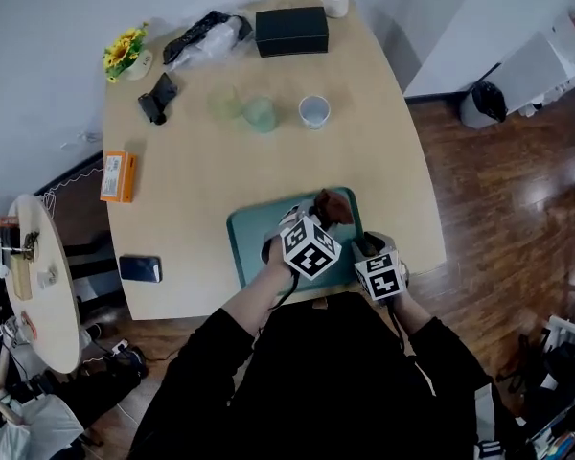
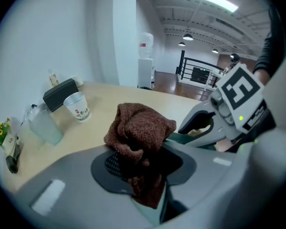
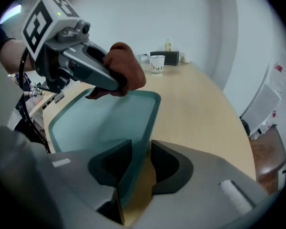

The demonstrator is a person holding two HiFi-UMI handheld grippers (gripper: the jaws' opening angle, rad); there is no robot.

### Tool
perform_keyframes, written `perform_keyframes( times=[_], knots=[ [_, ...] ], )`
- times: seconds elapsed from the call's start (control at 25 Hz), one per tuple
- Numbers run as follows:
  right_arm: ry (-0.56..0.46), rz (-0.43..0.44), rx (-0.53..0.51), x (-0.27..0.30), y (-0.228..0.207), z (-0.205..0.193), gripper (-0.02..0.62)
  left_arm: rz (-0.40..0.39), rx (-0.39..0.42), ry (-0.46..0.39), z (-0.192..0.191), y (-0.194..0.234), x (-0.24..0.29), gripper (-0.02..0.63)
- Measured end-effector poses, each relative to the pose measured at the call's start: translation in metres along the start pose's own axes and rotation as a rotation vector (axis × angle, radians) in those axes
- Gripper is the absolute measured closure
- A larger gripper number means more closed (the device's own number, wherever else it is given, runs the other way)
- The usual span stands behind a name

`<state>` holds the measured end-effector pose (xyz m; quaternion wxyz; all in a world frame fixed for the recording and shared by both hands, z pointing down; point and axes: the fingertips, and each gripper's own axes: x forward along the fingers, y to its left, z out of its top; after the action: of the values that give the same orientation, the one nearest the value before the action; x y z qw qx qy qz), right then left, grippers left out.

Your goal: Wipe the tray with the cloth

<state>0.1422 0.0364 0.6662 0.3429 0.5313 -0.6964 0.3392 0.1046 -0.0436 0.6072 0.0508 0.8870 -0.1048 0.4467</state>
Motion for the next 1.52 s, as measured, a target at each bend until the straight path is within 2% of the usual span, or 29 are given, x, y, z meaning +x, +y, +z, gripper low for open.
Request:
perform_keyframes(
  times=[0.04,0.2,0.28,0.4,0.52,0.68,0.8,0.92,1.04,1.28,1.4,1.52],
  knots=[
    [0.011,-0.006,0.0,0.002,0.002,0.0,0.48,0.001,0.007,0.005,0.0,0.001,0.003,0.495],
    [0.023,-0.006,0.013,0.001,-0.003,0.002,0.493,0.004,0.087,0.009,0.016,-0.002,0.026,0.492],
    [0.025,-0.019,0.017,-0.001,-0.008,0.001,0.537,0.009,0.134,0.03,0.021,-0.003,0.039,0.492],
    [0.027,-0.038,0.017,0.0,-0.011,0.003,0.541,0.017,0.154,0.052,0.01,0.0,0.038,0.492],
    [0.027,-0.042,0.02,0.003,-0.009,0.004,0.54,0.075,0.092,0.089,-0.042,0.025,0.011,0.494],
    [0.011,-0.059,0.028,0.001,-0.009,0.002,0.54,0.145,0.034,0.267,-0.146,0.075,-0.037,0.495],
    [0.007,-0.064,0.033,0.002,-0.007,0.003,0.54,0.18,0.073,0.398,-0.2,0.095,-0.073,0.495],
    [0.009,-0.057,0.039,0.004,-0.003,0.006,0.543,0.205,0.111,0.435,-0.222,0.095,-0.09,0.495],
    [0.007,-0.066,0.053,0.005,0.0,0.007,0.546,0.237,0.139,0.452,-0.224,0.089,-0.09,0.495],
    [-0.008,-0.065,0.074,0.006,0.0,0.008,0.549,0.257,0.033,0.42,-0.216,0.069,-0.084,0.495],
    [-0.005,-0.063,0.07,0.005,0.001,0.007,0.549,0.216,0.042,0.378,-0.187,0.051,-0.065,0.494],
    [0.002,-0.063,0.059,0.004,0.002,0.006,0.549,0.145,0.123,0.332,-0.134,0.022,-0.028,0.494]
  ],
)
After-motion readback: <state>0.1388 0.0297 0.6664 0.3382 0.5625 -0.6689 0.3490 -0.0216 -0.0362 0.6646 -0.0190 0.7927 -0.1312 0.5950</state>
